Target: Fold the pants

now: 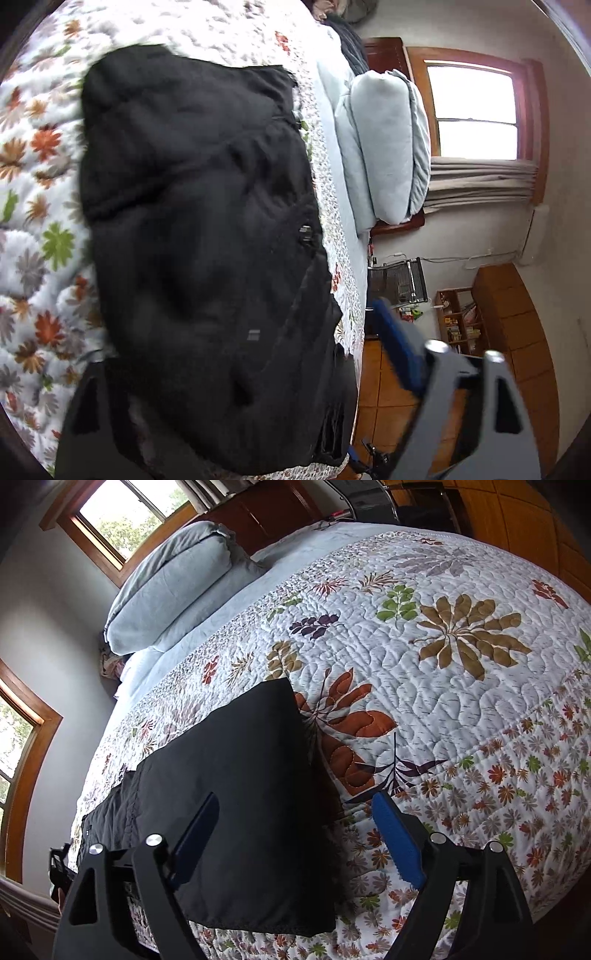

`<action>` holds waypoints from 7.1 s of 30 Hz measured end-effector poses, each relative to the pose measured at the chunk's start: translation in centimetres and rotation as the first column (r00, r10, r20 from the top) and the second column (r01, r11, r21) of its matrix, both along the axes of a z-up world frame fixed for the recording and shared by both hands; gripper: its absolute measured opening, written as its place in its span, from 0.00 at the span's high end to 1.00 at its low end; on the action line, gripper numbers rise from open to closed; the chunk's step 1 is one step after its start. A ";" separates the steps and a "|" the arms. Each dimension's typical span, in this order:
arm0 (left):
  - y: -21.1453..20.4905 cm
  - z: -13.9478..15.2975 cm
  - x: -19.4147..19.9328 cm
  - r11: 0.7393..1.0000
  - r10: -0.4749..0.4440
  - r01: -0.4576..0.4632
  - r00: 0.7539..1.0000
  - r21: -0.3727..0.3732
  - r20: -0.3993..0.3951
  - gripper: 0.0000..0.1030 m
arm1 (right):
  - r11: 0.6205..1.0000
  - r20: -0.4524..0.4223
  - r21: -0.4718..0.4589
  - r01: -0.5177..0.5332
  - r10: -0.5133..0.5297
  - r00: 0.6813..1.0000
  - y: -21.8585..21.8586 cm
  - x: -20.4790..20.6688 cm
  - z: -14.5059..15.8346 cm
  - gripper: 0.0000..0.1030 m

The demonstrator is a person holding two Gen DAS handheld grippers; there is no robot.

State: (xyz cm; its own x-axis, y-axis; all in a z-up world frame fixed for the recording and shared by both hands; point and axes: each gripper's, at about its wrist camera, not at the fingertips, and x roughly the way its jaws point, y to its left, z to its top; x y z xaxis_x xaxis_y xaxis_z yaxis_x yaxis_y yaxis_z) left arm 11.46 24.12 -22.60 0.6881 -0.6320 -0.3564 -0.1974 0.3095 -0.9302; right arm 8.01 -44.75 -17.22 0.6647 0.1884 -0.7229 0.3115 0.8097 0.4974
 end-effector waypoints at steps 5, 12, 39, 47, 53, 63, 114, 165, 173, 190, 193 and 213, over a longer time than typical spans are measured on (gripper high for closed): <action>0.6 -0.6 -0.5 1.000 0.011 -0.011 1.000 0.010 -0.020 0.46 | 1.000 -0.004 0.016 0.002 -0.002 1.000 0.0 0.0 -0.3 0.17; 0.9 -0.6 -1.2 1.000 0.011 -0.010 1.000 0.028 -0.011 0.81 | 1.000 -0.024 0.027 0.011 -0.011 1.000 -0.2 0.1 -0.9 0.17; -9.4 12.8 -3.7 0.950 -0.223 0.116 0.904 0.291 0.366 0.73 | 0.998 0.016 0.061 0.031 -0.032 0.999 -1.7 -1.5 -0.9 0.17; -13.6 14.9 -4.0 0.925 -0.305 0.168 0.862 0.340 0.405 0.68 | 0.996 0.048 0.081 0.035 -0.038 0.998 -2.1 -1.8 -0.3 0.17; -14.3 15.4 -0.6 0.906 -0.342 0.184 0.849 0.381 0.403 0.66 | 0.997 0.081 0.071 0.000 -0.006 0.997 -1.6 -1.6 0.8 0.17; -20.7 16.5 1.3 0.785 -0.505 0.255 0.791 0.565 0.344 0.63 | 0.995 0.114 0.073 -0.074 0.066 0.991 0.0 -0.3 1.5 0.17; -36.8 9.5 -1.2 0.392 -0.764 0.455 0.645 0.800 0.008 0.12 | 0.772 -0.008 0.540 -0.334 0.402 0.916 10.8 13.9 -0.1 0.20; -28.6 10.7 0.6 0.447 -0.506 0.387 0.853 0.806 -0.129 0.08 | 0.812 0.133 0.455 -0.366 0.345 0.929 1.6 7.1 4.7 0.80; -28.2 10.3 0.9 0.441 -0.484 0.388 0.862 0.810 -0.150 0.08 | 0.797 0.098 0.506 -0.330 0.327 0.940 2.1 7.8 0.7 0.80; -27.9 9.0 1.5 0.428 -0.479 0.416 0.857 0.802 -0.189 0.05 | 0.799 0.010 0.551 -0.243 0.285 0.959 0.3 6.5 -4.3 0.63; -27.8 9.1 1.5 0.424 -0.479 0.418 0.856 0.803 -0.192 0.05 | 0.806 0.007 0.542 -0.237 0.277 0.961 -0.3 5.6 -4.2 0.57; -26.8 11.1 -0.8 0.427 -0.461 0.373 0.874 0.824 -0.156 0.05 | 0.864 0.016 0.427 -0.268 0.289 0.957 0.4 0.2 -1.9 0.65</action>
State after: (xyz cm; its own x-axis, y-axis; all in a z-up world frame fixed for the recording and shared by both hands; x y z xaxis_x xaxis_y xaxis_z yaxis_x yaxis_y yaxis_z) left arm 10.70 -2.64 -11.46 0.4770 -0.3101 -0.8224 0.2341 0.9467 -0.2212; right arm 8.23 -44.30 -19.15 0.5068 0.6530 -0.5628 0.1360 0.5841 0.8002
